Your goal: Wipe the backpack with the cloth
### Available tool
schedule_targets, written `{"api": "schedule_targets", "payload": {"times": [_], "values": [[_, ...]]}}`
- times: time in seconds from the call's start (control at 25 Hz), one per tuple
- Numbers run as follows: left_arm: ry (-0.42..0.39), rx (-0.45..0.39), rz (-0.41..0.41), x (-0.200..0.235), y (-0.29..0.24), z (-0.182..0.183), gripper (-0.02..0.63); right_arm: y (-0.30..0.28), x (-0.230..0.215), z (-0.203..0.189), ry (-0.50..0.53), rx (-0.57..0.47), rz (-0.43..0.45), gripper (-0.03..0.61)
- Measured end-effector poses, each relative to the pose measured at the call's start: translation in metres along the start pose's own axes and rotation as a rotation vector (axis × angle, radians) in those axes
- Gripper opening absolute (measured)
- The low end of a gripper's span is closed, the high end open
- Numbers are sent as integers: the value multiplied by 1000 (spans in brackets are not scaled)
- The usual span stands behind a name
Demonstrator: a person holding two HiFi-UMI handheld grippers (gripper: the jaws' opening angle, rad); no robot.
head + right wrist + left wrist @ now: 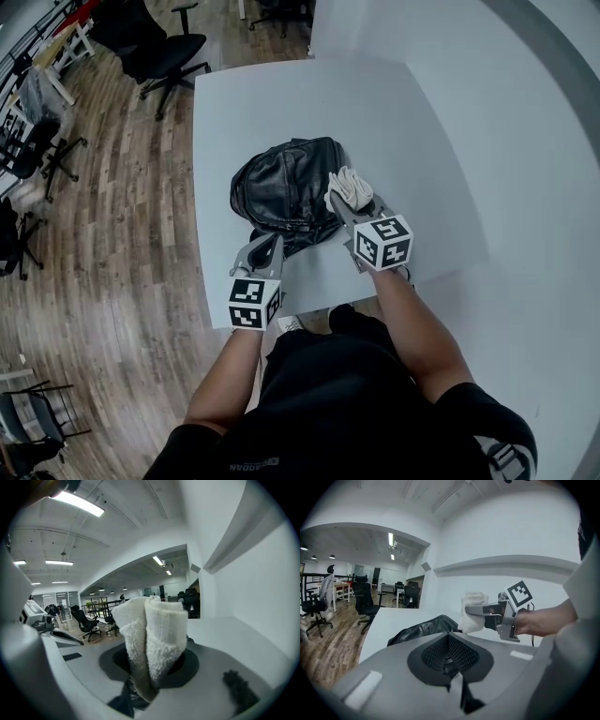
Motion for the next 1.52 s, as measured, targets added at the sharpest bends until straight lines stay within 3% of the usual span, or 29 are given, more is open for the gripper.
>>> {"api": "schedule_targets", "payload": {"times": [0.32,0.56,0.84,1.08,1.28,1.52], "values": [[-4,-1,-19,-7,-1,4,5,29,-20,7,-21,-25,-67,107],[-9,-4,-35,-20,4,6,5,43,-12,21,-36,-60,-49,108],[-31,-22,1,-29,15,10,5,59,5,34,-46,-94,29,108],[19,-66,62,-52,31,19,5,96,15,35,-39,-106,129,107],[45,-83,92,-91,42,14,5,139,16,25,-37,-94,198,107],[51,-88,74,-153,53,9,5,201,16,12,-61,-86,249,107]]}}
Point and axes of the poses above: the fingertips, and each gripper's own axes: y backward along the fingers, x to its left, z out of its top, the point moved 4 cm from there along y, backward along the fingers, and after that the axes turned 6 degrees about -x, right-handed, at the moved point
